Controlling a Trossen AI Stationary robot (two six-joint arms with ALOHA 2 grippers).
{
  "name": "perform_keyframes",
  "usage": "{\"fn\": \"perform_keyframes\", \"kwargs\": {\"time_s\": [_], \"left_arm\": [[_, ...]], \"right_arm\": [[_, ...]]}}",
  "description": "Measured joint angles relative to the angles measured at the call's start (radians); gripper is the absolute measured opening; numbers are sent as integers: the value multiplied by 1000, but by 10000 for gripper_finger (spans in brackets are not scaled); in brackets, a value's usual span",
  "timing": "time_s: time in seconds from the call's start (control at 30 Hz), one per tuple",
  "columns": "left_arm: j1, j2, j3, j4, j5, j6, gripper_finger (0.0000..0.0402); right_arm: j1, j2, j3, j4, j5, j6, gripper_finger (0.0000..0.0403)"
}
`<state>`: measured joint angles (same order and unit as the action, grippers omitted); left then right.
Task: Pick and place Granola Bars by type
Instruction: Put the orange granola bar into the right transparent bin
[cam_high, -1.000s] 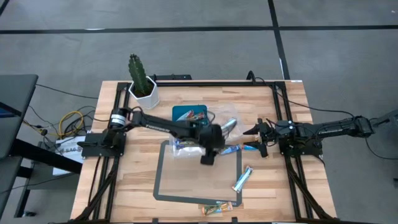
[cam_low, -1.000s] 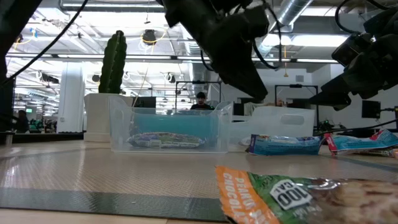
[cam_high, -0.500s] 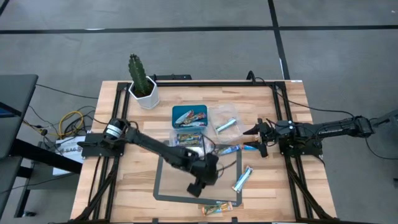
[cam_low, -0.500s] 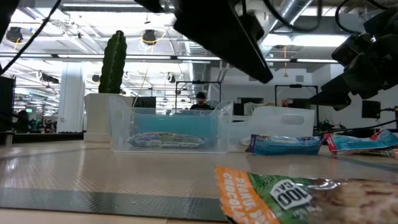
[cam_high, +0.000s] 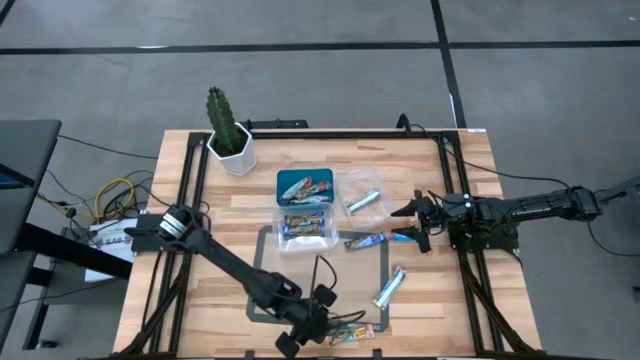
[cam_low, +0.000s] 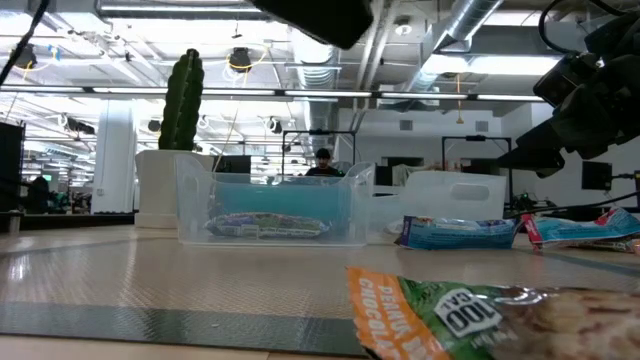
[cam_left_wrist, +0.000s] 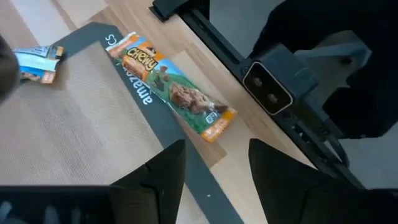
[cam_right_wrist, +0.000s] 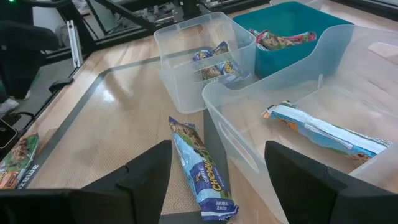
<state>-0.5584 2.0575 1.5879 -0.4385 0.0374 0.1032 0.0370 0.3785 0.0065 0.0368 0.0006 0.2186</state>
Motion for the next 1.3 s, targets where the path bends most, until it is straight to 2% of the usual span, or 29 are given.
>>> {"fn": "perform_keyframes", "kwargs": {"time_s": [0.27,0.47,0.77,0.93,1.13,1.3], "left_arm": [[-13,0,0,43,-22,-67,169],[-2,2,0,47,-183,-168,169],[15,29,85,-26,-173,-287,169],[18,114,229,-119,-137,-300,169],[24,289,495,-243,-125,-300,169],[31,433,720,-411,-120,-334,169]], "right_arm": [[0,0,0,0,0,0,249],[0,0,0,0,0,0,249],[0,0,0,0,0,0,249],[0,2,0,1,0,0,249],[0,1,0,-6,0,0,249],[0,1,0,1,0,0,249]]}}
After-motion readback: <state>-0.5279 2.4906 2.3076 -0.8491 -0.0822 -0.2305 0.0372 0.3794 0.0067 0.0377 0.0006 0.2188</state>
